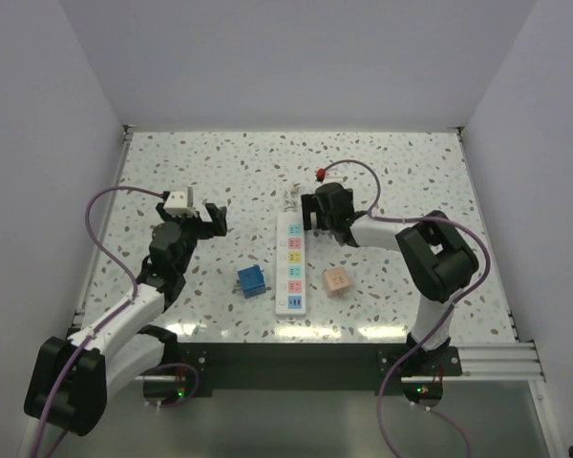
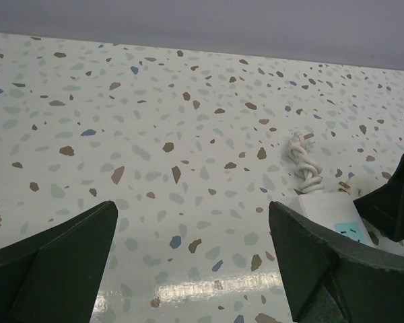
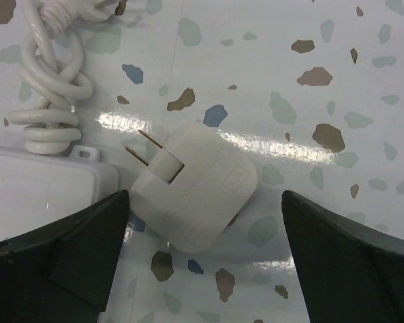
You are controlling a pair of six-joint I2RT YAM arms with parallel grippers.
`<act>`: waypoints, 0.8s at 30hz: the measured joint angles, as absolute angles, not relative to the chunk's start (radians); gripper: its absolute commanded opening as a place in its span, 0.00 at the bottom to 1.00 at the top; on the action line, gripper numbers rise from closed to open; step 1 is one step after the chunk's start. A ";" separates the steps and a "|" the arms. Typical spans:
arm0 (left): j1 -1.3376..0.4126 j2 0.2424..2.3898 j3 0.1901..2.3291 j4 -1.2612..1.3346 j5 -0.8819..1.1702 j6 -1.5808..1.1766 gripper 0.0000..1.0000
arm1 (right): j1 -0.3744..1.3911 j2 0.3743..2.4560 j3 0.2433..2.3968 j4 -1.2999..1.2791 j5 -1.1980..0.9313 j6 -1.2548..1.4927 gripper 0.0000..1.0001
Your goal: Insert the plug
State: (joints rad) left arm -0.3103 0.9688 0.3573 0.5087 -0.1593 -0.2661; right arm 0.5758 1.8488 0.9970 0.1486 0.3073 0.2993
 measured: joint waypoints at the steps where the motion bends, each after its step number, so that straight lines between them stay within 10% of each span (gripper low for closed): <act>1: -0.310 0.968 0.357 0.509 -0.159 -0.266 1.00 | 0.576 1.853 1.001 0.149 0.314 0.300 0.98; 11: -0.310 0.957 0.357 0.509 -0.159 -0.266 1.00 | 0.576 1.881 1.017 0.142 0.325 0.300 0.96; 18: -0.310 0.957 0.357 0.508 -0.154 -0.266 1.00 | 0.576 1.892 1.018 0.150 0.324 0.302 0.50; 24: -0.313 0.955 0.357 0.513 -0.109 -0.267 1.00 | 0.576 1.871 0.981 0.187 0.308 0.270 0.36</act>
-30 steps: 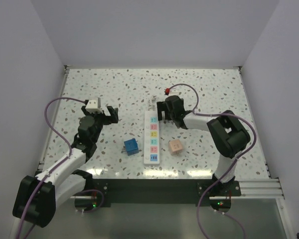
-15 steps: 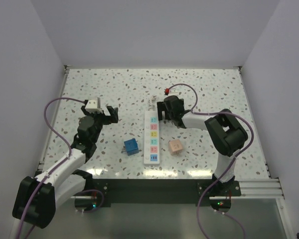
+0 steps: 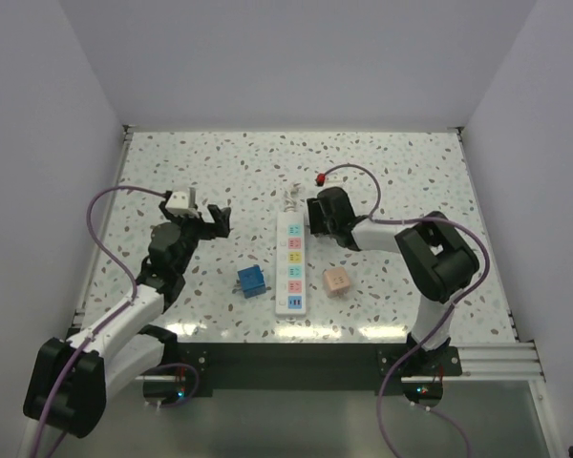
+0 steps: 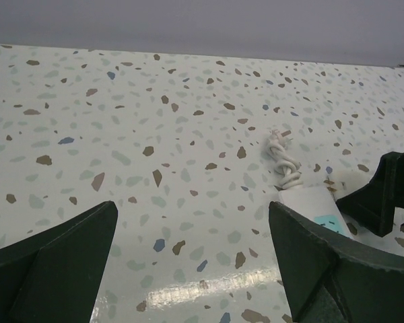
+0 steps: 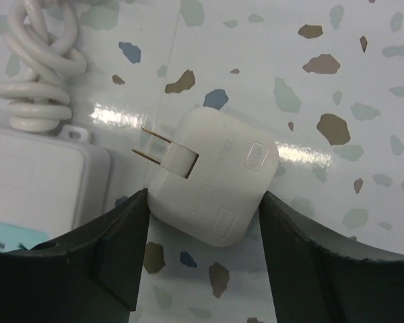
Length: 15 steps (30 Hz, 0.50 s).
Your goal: Insert the plug
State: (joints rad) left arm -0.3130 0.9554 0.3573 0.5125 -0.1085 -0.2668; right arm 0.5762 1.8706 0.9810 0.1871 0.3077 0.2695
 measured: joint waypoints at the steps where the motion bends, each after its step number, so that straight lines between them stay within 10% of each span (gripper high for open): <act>1: -0.315 0.957 0.357 0.516 -0.094 -0.267 1.00 | 0.576 1.850 0.955 0.198 0.295 0.257 0.35; 15: -0.411 1.184 0.407 0.696 0.194 -0.378 0.99 | 0.612 1.486 0.659 0.432 0.131 0.031 0.30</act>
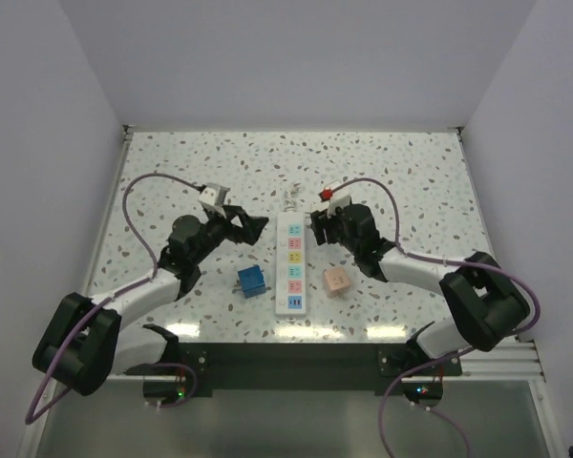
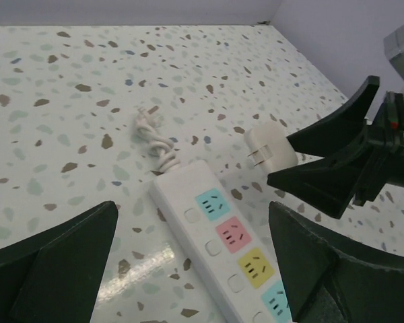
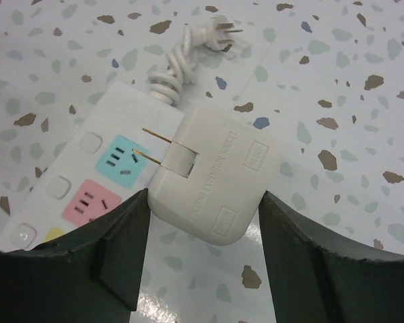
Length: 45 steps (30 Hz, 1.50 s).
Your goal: Insert the plug
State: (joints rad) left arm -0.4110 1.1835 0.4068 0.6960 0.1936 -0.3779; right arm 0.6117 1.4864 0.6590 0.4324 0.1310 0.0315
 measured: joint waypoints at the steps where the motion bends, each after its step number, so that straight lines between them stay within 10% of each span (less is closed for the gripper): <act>1: -0.428 1.205 0.415 0.717 0.209 -0.390 0.99 | 0.619 1.473 0.637 0.453 0.120 0.018 0.30; 26: -0.638 1.557 0.547 1.045 0.390 -0.620 0.94 | 0.681 1.175 0.392 0.664 -0.072 -0.103 0.31; 38: -0.644 1.654 0.576 1.180 0.466 -0.702 0.49 | 0.681 1.143 0.366 0.692 -0.123 -0.107 0.31; 45: -0.642 1.699 0.586 1.241 0.519 -0.743 0.48 | 0.681 1.142 0.357 0.697 -0.123 -0.108 0.32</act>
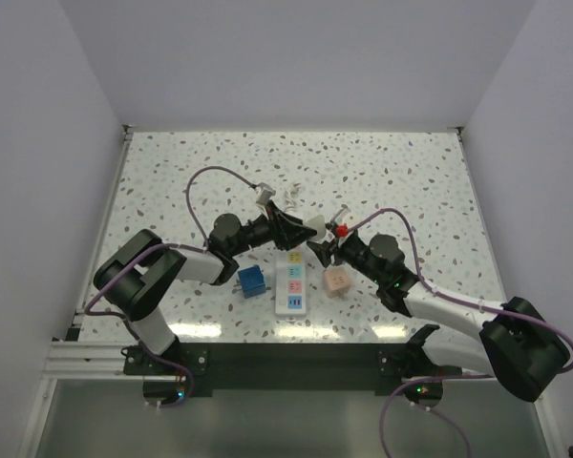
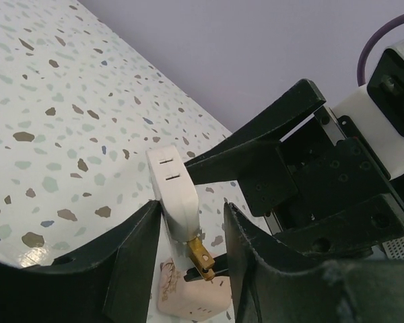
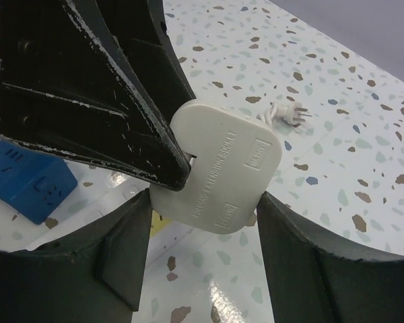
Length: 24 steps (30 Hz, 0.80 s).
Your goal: Insert the plug
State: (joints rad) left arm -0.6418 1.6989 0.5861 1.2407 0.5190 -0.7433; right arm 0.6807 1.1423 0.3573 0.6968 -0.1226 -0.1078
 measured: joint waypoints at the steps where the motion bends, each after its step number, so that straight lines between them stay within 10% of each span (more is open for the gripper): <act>1: -0.641 1.702 0.586 1.247 0.524 -0.747 0.49 | 0.681 1.142 0.356 0.696 -0.122 -0.108 0.32; 13: -0.643 1.724 0.586 1.286 0.584 -0.776 0.65 | 0.681 1.129 0.356 0.694 -0.101 -0.110 0.32; 16: -0.643 1.731 0.586 1.290 0.583 -0.775 0.54 | 0.682 1.128 0.356 0.689 -0.099 -0.112 0.32; 22: -0.635 1.744 0.587 1.275 0.558 -0.766 0.00 | 0.683 1.121 0.356 0.688 -0.095 -0.121 0.38; 24: -0.635 1.744 0.587 1.276 0.554 -0.765 0.00 | 0.683 1.121 0.356 0.686 -0.092 -0.125 0.43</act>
State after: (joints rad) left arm -0.6350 1.7439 0.5869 1.2762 0.5545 -0.7647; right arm 0.6827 1.1206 0.3565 0.6857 -0.0921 -0.1246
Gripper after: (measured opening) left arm 0.123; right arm 0.614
